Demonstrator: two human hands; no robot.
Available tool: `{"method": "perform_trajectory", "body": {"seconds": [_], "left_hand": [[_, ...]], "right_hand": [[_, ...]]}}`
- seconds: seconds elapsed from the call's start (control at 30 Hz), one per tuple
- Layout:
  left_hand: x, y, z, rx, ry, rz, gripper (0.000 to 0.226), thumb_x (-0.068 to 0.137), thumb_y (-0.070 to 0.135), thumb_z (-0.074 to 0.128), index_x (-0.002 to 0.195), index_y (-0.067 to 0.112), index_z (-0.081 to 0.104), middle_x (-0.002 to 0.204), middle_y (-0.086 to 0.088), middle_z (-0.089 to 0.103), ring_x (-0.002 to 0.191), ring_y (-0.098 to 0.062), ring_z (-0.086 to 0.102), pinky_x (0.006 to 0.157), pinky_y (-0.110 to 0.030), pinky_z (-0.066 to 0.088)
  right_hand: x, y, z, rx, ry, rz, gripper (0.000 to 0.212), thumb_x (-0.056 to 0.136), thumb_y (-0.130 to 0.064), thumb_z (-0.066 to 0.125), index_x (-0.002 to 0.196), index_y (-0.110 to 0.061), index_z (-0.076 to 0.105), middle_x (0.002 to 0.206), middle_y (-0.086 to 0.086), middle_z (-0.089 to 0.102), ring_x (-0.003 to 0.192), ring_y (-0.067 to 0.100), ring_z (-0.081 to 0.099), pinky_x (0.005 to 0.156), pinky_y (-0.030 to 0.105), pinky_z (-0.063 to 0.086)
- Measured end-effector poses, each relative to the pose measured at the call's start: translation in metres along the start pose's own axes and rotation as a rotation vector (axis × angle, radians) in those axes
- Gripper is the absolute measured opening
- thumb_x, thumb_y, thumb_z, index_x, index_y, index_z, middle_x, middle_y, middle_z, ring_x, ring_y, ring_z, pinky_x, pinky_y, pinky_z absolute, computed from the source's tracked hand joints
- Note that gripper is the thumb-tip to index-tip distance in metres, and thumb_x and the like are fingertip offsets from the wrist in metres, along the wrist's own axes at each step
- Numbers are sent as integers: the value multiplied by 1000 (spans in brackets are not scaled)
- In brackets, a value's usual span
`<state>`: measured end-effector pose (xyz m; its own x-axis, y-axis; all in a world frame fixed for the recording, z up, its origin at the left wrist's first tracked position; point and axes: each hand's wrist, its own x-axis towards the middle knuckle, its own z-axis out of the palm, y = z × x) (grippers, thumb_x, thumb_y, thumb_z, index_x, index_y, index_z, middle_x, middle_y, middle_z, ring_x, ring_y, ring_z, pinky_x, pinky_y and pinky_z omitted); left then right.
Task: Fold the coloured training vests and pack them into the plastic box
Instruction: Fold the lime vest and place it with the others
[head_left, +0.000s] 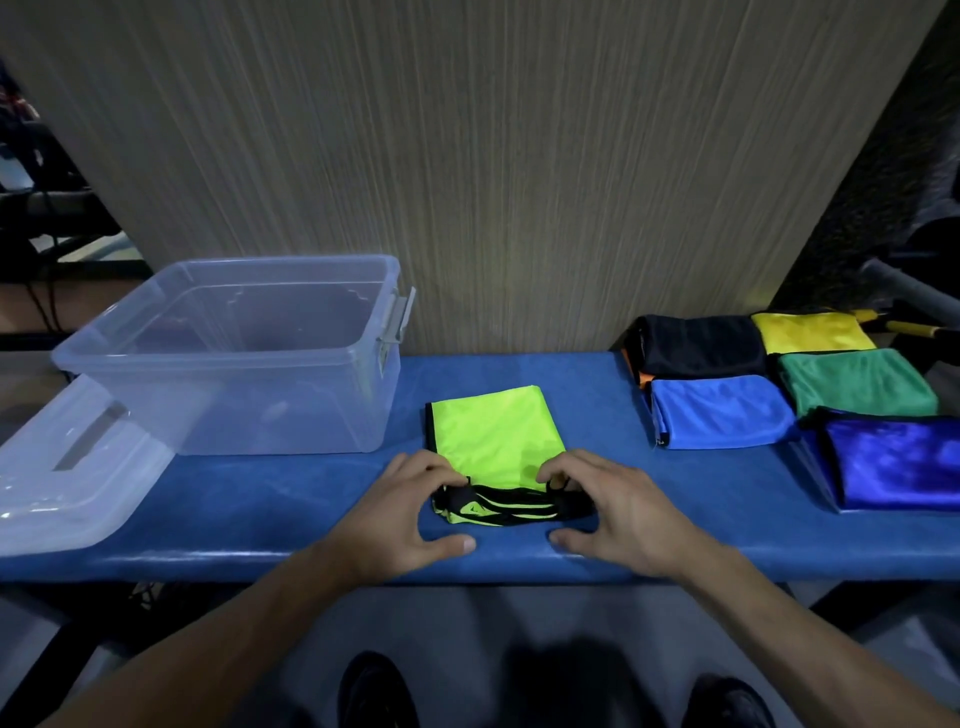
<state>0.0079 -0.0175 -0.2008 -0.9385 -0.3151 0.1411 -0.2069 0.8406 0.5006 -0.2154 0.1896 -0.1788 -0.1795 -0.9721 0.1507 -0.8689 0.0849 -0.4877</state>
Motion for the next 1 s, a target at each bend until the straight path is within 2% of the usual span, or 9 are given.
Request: {"method": "perform_trajectory", "body": {"seconds": [0.23, 0.33, 0.43, 0.5, 0.57, 0.63, 0.73, 0.83, 1.0], "left_hand": [[4, -6, 14, 17, 152, 28, 38, 96, 48, 54, 125, 25, 58, 121, 21, 47, 113, -4, 44, 99, -24, 39], [9, -6, 15, -37, 152, -50, 42, 94, 52, 50, 121, 21, 59, 116, 20, 49, 107, -6, 45, 96, -22, 38], [13, -6, 13, -102, 164, -106, 54, 92, 60, 46, 119, 16, 62, 109, 23, 51, 103, -4, 45, 93, -14, 34], [14, -4, 11, -139, 185, -141, 50, 91, 66, 42, 108, 24, 63, 102, 25, 51, 99, -1, 45, 89, -13, 34], [14, 1, 10, -173, 216, -181, 43, 89, 73, 37, 85, 33, 53, 86, 19, 51, 88, -3, 45, 80, -18, 35], [13, 5, 11, -211, 231, -213, 50, 90, 71, 36, 71, 25, 44, 71, 12, 42, 72, -6, 40, 68, -23, 33], [13, 12, 17, -306, 198, -249, 53, 101, 58, 42, 71, 15, 45, 65, 15, 36, 62, -5, 32, 60, -30, 30], [21, 20, 18, -288, 201, -343, 45, 106, 41, 45, 67, 21, 31, 56, 13, 30, 56, -8, 28, 55, -28, 22], [39, 28, 16, -245, 200, -444, 48, 106, 42, 43, 68, 20, 27, 63, 8, 26, 58, -13, 25, 57, -35, 20]], "right_hand": [[0, -2, 30, 53, 206, 84, 41, 74, -27, 63, 116, -25, 59, 107, -14, 57, 99, 10, 52, 89, 29, 45], [4, -6, 40, 18, 280, 133, 42, 76, -20, 57, 118, -24, 58, 110, -11, 60, 100, 14, 51, 88, 33, 44], [6, -11, 36, 4, 287, 167, 44, 77, -15, 56, 120, -25, 56, 113, -10, 63, 103, 18, 56, 87, 28, 42], [7, -17, 23, 56, 264, 192, 44, 80, -12, 59, 122, -25, 56, 115, -11, 64, 106, 14, 59, 90, 25, 44], [6, -23, 5, 133, 261, 201, 42, 83, -8, 65, 122, -23, 59, 114, -12, 64, 106, 8, 59, 91, 15, 42], [4, -26, -10, 186, 236, 217, 39, 84, -7, 67, 119, -24, 64, 113, -13, 65, 105, 4, 59, 89, 8, 39], [5, -20, -16, 248, 177, 329, 32, 90, -13, 66, 119, -28, 67, 116, -11, 66, 102, 7, 59, 89, 19, 43], [15, -14, -16, 312, 195, 450, 29, 96, -18, 64, 123, -24, 69, 122, -7, 67, 108, 13, 62, 99, 29, 47], [35, -5, -10, 302, 228, 544, 28, 101, -16, 56, 127, -18, 68, 126, -3, 66, 123, 16, 57, 104, 28, 42]]}}
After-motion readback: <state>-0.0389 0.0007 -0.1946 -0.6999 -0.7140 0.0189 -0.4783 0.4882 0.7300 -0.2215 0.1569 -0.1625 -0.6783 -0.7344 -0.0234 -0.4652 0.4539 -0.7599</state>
